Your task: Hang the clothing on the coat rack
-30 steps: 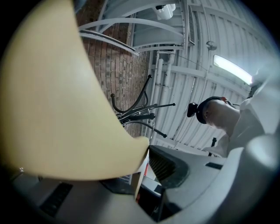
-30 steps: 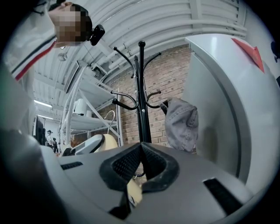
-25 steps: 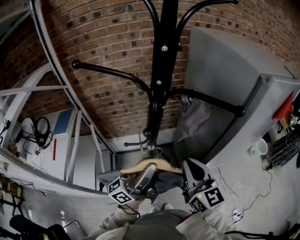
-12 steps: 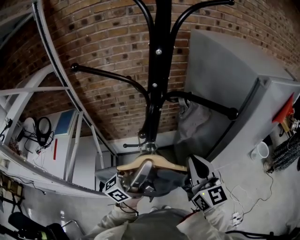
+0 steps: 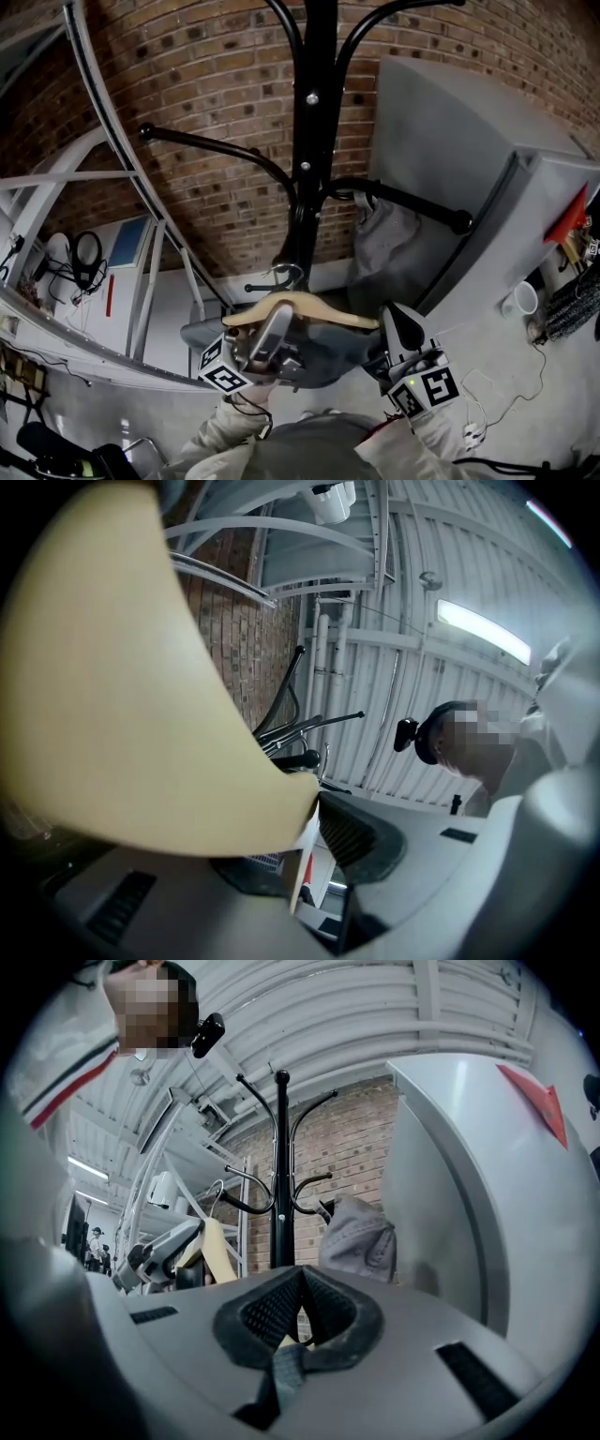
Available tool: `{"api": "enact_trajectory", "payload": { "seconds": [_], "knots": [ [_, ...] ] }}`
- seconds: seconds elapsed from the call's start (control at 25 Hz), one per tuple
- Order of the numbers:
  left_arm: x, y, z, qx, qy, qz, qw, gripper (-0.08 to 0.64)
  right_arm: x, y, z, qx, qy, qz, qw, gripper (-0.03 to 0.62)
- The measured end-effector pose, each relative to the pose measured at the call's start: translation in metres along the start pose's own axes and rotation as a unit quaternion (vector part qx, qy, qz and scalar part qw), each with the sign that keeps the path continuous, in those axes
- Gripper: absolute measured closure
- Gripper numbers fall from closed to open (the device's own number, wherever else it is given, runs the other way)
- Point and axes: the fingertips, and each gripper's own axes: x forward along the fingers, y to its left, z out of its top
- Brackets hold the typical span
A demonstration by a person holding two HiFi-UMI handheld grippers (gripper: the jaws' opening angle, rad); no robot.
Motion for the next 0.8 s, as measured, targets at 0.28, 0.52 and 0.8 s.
{"api": "enact_trajectory", "payload": {
  "seconds": [0.28, 0.52, 0.8],
  "knots": [
    [0.005, 0.012, 0.003, 0.001, -0.001, 0.005, 1.0, 0.457, 0.0, -0.002, 0.001, -0.002, 0.004, -0.001, 1.0, 0.568],
    [0.012, 0.021, -0.001, -0.003, 0.001, 0.003, 1.0, 0.457, 0.003, -0.005, 0.001, -0.001, 0.006, 0.002, 1.0, 0.569],
    [0.013, 0.034, -0.005, -0.011, -0.003, 0.007, 0.9999, 0.457, 0.004, -0.011, -0.004, 0.002, 0.009, -0.002, 1.0, 0.569]
  ]
}}
